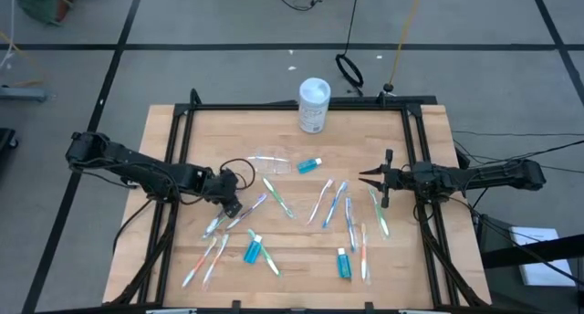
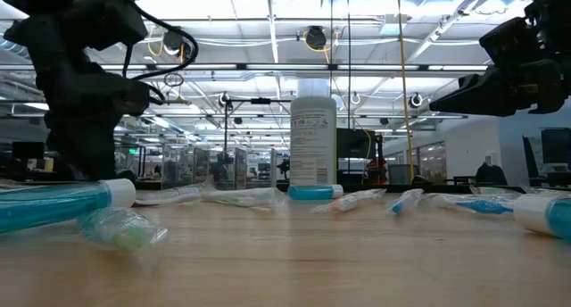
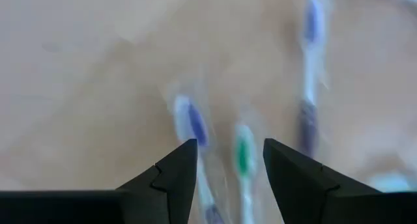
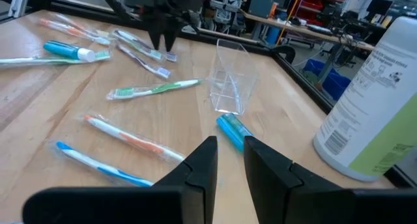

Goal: Pick & Place toothbrushing station
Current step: Put the violet toothbrush into the transparent organizer

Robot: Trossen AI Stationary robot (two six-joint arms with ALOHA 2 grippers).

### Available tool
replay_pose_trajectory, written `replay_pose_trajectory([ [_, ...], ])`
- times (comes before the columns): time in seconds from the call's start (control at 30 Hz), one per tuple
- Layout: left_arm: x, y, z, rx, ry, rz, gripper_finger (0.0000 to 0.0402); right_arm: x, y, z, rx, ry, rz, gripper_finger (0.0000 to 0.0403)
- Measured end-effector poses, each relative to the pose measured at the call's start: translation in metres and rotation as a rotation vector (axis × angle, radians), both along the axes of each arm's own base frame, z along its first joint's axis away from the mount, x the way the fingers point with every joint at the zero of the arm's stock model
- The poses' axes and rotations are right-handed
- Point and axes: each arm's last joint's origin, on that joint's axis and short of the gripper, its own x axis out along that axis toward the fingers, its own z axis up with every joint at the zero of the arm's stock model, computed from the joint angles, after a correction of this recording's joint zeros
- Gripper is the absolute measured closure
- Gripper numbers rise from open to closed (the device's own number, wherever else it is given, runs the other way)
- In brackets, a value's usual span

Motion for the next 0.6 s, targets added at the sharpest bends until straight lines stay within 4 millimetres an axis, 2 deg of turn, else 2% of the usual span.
replay_pose_trajectory([
  [0.07,-0.001,-0.002,0.0,-0.03,0.009,-0.064,0.022,0.0,0.0,-0.001,0.0,0.005,0.0,0.0337],
  [0.2,-0.003,-0.005,-0.001,0.037,0.02,-0.195,0.022,0.001,0.0,-0.002,0.0,0.016,0.0,0.0337],
  [0.47,-0.007,-0.002,-0.004,0.225,0.067,-0.15,0.022,0.001,0.0,-0.003,-0.001,0.027,0.0,0.0337],
  [0.6,-0.011,-0.001,-0.01,0.231,0.087,-0.124,0.022,0.001,0.0,-0.003,0.0,0.027,0.0,0.0337],
])
